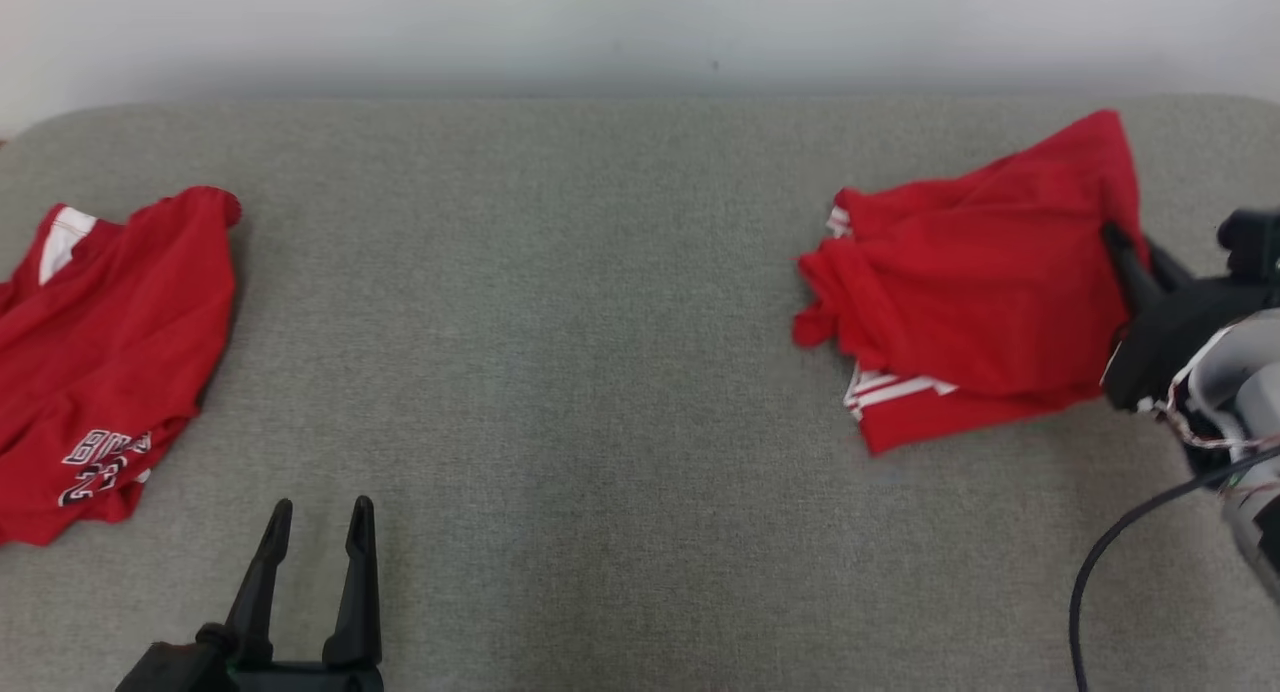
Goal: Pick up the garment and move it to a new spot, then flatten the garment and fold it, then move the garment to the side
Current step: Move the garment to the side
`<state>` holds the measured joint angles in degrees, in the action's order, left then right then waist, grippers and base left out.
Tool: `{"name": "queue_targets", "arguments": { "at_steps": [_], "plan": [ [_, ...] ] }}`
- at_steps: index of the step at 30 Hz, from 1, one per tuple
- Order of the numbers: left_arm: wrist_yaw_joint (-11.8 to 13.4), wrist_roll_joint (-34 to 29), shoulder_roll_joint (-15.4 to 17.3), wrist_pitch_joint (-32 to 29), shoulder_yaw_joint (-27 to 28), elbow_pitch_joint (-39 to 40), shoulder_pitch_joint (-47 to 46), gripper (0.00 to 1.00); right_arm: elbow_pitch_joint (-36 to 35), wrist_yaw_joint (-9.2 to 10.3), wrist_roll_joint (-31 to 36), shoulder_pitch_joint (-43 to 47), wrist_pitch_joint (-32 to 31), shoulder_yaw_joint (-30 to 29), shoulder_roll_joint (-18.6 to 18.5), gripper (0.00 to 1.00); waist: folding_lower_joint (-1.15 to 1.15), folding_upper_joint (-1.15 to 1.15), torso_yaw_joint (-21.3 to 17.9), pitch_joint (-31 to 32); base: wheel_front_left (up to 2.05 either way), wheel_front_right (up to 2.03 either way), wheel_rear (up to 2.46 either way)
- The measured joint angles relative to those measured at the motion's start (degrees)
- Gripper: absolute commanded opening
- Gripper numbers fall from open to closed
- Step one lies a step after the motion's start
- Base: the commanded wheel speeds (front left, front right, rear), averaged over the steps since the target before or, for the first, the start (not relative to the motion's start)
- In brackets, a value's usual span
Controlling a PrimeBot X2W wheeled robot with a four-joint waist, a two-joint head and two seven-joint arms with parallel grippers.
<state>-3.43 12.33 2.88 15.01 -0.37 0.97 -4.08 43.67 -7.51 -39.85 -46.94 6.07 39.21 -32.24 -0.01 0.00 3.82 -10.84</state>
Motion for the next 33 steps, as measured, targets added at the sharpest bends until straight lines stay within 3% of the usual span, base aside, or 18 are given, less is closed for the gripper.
{"name": "queue_targets", "arguments": {
  "at_steps": [23,33],
  "plan": [
    [-2.1,-4.9,0.0,0.0,3.2,8.1,-2.8,1.0,7.4,0.0,0.6,-18.2,-4.5,8.6,-12.6,0.0,-0.01,0.0,-3.4,-10.4,0.0,0.0,0.0],
    [-2.0,-5.9,0.0,0.0,3.6,11.1,-2.6,1.0,10.9,0.0,0.1,-22.4,-4.2,11.6,-13.1,0.0,0.0,0.0,-4.4,-13.4,0.0,0.0,0.0]
  ]
}}
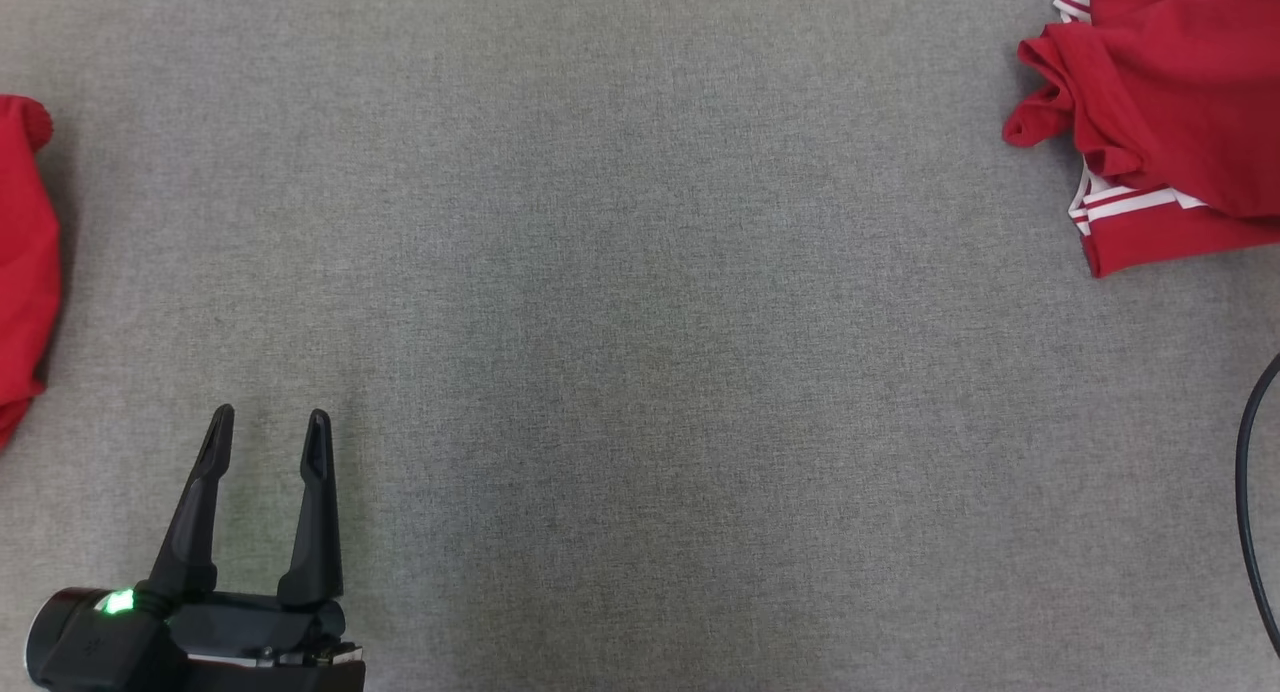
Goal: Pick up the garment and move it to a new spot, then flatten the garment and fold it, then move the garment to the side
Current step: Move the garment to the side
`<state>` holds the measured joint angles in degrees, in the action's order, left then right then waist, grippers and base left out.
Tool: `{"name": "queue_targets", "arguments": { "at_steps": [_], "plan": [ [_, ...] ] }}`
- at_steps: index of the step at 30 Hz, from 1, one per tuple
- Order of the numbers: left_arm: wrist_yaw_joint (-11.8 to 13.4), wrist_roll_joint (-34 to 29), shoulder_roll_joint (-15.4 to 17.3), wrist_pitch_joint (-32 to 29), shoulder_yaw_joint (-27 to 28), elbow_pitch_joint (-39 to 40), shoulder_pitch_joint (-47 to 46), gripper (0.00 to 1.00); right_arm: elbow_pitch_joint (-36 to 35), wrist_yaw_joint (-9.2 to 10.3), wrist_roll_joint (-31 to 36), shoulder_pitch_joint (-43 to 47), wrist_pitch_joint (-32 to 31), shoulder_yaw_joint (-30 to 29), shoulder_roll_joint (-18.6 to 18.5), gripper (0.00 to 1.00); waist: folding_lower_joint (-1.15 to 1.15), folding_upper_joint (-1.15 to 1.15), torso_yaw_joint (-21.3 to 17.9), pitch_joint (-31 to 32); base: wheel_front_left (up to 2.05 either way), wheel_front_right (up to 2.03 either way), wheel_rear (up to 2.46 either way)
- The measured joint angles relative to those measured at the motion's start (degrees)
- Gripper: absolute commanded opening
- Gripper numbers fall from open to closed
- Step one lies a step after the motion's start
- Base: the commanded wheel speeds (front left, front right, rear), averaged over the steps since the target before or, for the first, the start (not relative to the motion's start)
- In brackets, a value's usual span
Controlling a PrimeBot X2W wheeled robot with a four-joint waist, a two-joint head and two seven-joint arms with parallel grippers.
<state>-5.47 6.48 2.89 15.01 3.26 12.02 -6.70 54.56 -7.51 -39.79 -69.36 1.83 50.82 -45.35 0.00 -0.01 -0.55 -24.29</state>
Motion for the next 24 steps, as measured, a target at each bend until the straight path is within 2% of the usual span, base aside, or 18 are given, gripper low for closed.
{"name": "queue_targets", "arguments": {
  "at_steps": [7,8,9,10,11,18,24],
  "plan": [
    [0.0,-0.1,0.0,0.0,0.3,0.5,0.0,1.0,2.4,0.0,0.5,-1.7,0.5,1.4,0.5,0.0,0.0,0.0,-0.1,-0.8,0.0,0.0,0.0],
    [0.0,-0.2,0.0,0.0,0.3,0.6,0.0,1.0,2.8,0.0,0.6,-2.0,0.7,1.5,0.5,0.18,0.0,0.0,-0.1,-0.9,0.0,0.0,0.0],
    [0.0,-0.2,0.0,0.0,0.4,0.6,0.0,1.0,3.4,0.0,1.1,-2.4,1.1,1.7,0.6,0.71,0.0,0.0,-0.2,-1.0,0.0,0.0,0.0],
    [0.0,-0.3,0.0,0.0,0.4,0.6,0.0,1.0,3.9,0.0,1.4,-2.8,1.3,1.8,0.6,0.97,0.0,0.0,-0.2,-1.1,0.0,0.0,0.0],
    [-0.1,-0.4,0.0,0.0,0.4,0.6,0.0,1.0,4.3,0.0,1.5,-3.1,1.7,1.8,0.7,1.0,0.0,0.0,-0.2,-1.2,0.0,0.0,0.0],
    [0.0,-0.5,0.0,0.0,0.4,0.3,-0.1,1.0,7.6,0.0,3.4,-4.7,4.3,2.2,1.8,1.0,0.01,0.0,-0.1,-1.4,0.0,0.0,0.0],
    [0.6,0.7,0.0,0.0,-0.2,-0.8,-0.2,1.0,7.5,0.0,1.6,-4.9,8.8,0.8,3.8,1.0,0.0,0.0,0.0,0.0,0.0,0.0,0.0]
  ]
}}
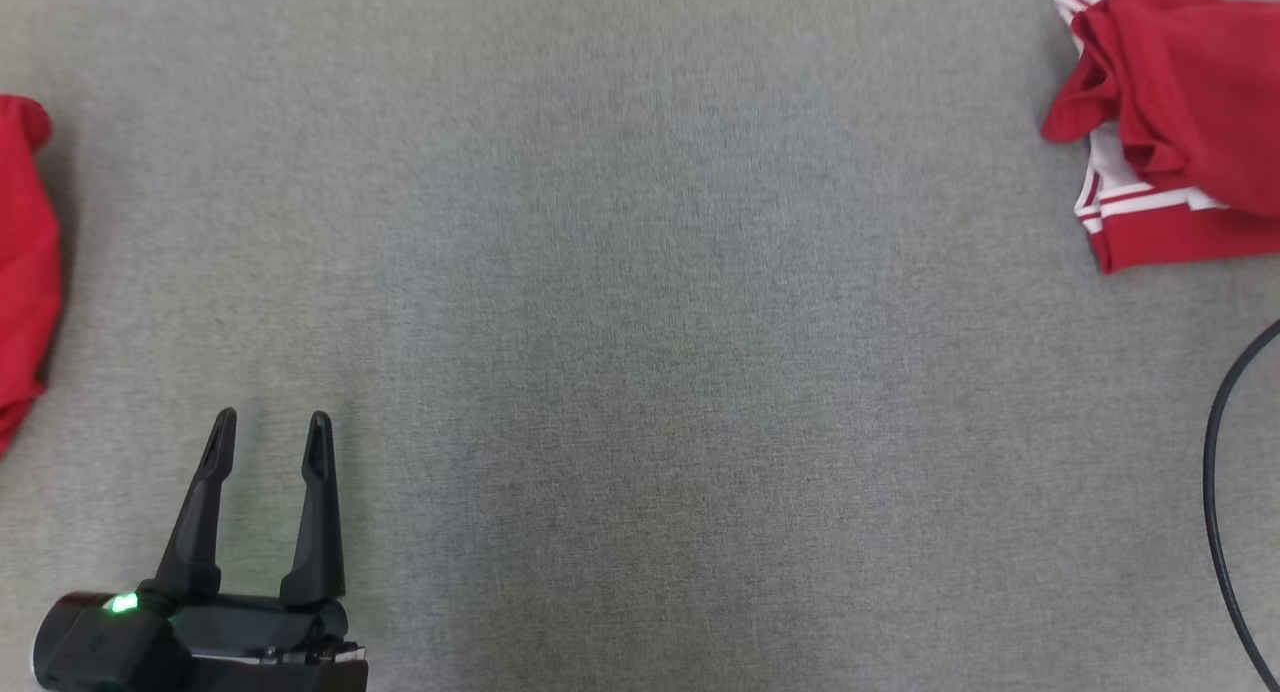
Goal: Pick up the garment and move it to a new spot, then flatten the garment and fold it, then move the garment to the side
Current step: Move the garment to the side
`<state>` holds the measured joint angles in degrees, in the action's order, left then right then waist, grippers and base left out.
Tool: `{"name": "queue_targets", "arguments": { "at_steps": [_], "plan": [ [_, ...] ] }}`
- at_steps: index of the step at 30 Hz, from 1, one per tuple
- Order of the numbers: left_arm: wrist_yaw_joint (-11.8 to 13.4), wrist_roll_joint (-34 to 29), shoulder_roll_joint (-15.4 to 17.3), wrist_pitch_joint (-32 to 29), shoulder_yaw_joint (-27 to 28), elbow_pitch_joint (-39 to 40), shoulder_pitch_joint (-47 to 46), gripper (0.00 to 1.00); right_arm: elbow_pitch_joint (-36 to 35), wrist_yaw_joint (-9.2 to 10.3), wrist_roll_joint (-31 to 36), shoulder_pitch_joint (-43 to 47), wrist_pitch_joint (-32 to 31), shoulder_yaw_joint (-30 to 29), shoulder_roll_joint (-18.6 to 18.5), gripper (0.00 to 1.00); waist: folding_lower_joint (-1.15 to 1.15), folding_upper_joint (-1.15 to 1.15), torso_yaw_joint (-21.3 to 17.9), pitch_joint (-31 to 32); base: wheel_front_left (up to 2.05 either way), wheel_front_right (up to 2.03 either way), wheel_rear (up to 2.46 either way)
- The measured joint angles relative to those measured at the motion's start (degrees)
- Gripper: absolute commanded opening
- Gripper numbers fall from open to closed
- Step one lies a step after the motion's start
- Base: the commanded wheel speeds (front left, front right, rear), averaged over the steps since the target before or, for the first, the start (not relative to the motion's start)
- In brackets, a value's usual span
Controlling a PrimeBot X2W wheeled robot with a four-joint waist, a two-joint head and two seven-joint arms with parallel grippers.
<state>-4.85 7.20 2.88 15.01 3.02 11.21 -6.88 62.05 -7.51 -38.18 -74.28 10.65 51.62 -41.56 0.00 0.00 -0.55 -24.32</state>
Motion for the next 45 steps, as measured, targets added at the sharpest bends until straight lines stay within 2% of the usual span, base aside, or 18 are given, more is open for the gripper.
{"name": "queue_targets", "arguments": {
  "at_steps": [8,14,19,27,36,45],
  "plan": [
    [1.2,1.5,0.0,0.0,-0.1,-1.9,1.2,1.0,-5.0,0.0,-4.0,4.8,4.2,-4.6,2.6,1.0,0.01,0.0,0.6,4.4,0.0,0.0,0.0],
    [1.8,2.4,0.0,0.0,-0.3,-3.4,2.9,1.0,-14.2,0.0,-3.0,13.2,4.4,-15.0,4.7,1.0,0.01,0.01,1.0,8.7,0.0,0.0,0.0],
    [2.3,3.4,0.0,0.0,-0.2,-4.2,4.3,1.0,-21.0,0.0,1.6,24.0,4.4,-23.9,8.4,1.0,0.01,0.01,1.1,12.3,0.0,0.0,0.0],
    [3.3,3.4,0.0,0.0,0.1,-4.7,6.8,1.0,-33.1,0.0,9.6,40.9,4.4,-34.7,15.8,1.0,0.02,0.01,0.2,17.4,0.0,0.0,0.0],
    [3.4,3.5,0.0,0.0,-0.2,-5.9,8.1,1.0,-44.1,0.0,17.8,57.0,4.4,-41.0,23.3,1.0,0.01,0.01,-1.3,21.5,0.0,0.0,0.0],
    [4.0,3.8,0.0,0.0,-0.4,-6.9,9.4,1.0,-50.3,0.0,22.5,67.8,4.4,-45.2,28.6,1.0,0.01,0.01,-1.5,24.8,0.0,0.0,0.0]
  ]
}}
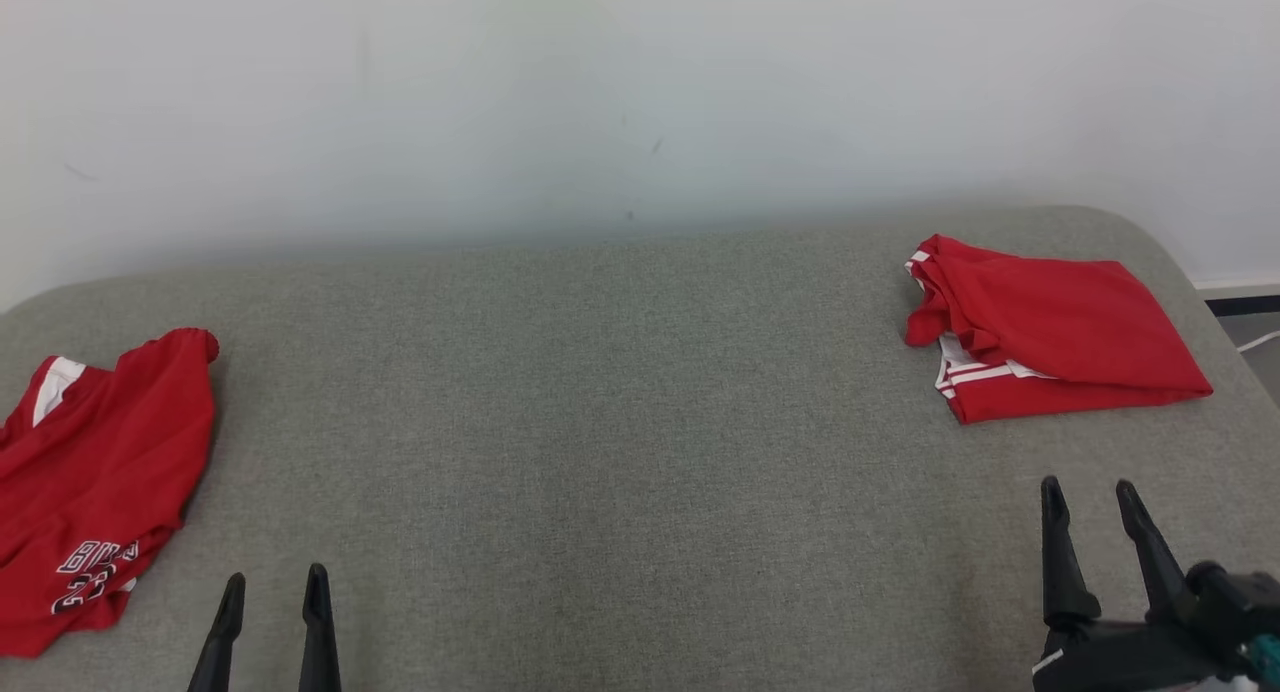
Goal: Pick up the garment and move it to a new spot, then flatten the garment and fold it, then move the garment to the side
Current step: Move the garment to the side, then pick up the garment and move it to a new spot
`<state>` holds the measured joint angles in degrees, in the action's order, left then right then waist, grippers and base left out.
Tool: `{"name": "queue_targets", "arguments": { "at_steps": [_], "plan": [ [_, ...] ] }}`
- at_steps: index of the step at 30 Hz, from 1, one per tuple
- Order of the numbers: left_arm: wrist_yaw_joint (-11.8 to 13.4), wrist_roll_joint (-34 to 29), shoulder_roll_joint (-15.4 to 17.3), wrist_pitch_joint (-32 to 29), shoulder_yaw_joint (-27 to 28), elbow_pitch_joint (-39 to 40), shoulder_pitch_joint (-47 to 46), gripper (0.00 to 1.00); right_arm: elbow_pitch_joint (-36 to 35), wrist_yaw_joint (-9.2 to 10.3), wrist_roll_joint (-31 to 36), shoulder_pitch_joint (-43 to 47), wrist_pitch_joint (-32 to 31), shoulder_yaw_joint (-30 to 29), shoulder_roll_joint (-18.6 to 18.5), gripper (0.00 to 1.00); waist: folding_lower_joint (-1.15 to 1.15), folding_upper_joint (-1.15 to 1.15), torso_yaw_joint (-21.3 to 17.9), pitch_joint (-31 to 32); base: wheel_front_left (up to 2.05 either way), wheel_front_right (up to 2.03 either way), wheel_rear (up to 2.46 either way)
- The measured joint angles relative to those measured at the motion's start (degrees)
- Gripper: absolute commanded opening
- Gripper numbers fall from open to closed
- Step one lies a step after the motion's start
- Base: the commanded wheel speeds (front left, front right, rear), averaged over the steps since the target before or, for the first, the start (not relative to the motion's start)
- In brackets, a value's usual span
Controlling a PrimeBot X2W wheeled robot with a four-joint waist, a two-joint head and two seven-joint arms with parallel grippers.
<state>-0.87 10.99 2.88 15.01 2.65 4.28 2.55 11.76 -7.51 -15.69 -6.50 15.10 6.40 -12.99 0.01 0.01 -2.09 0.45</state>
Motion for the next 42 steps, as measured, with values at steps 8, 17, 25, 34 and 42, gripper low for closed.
{"name": "queue_targets", "arguments": {
  "at_steps": [8,17,25,34,42],
  "plan": [
    [1.3,-2.1,0.0,0.0,0.8,-3.2,1.9,1.0,-2.3,0.0,3.0,6.1,0.0,-0.7,3.6,1.0,-0.01,0.0,0.2,1.7,0.0,0.0,0.0],
    [2.5,-3.7,0.2,0.0,2.2,-5.3,2.1,1.0,-1.9,0.0,2.8,6.2,0.0,-0.1,2.3,1.0,-0.01,-0.01,0.5,2.1,0.0,0.0,0.0],
    [3.0,-3.9,0.2,0.0,2.9,-5.2,2.1,1.0,-1.9,0.0,2.6,6.2,-0.3,-0.1,2.3,1.0,-0.01,-0.01,1.2,2.0,0.0,0.0,0.0],
    [3.7,-4.1,0.2,0.0,3.4,-4.7,2.1,1.0,-1.3,0.0,2.1,6.3,-0.3,-0.1,2.4,1.0,-0.01,-0.01,5.1,1.8,0.0,0.0,0.0],
    [4.3,-4.1,0.2,0.0,4.3,-4.4,2.3,1.0,-0.5,0.0,2.0,6.1,-0.2,0.9,2.7,1.0,-0.01,-0.01,11.2,1.6,0.0,0.0,0.0]
  ]
}}
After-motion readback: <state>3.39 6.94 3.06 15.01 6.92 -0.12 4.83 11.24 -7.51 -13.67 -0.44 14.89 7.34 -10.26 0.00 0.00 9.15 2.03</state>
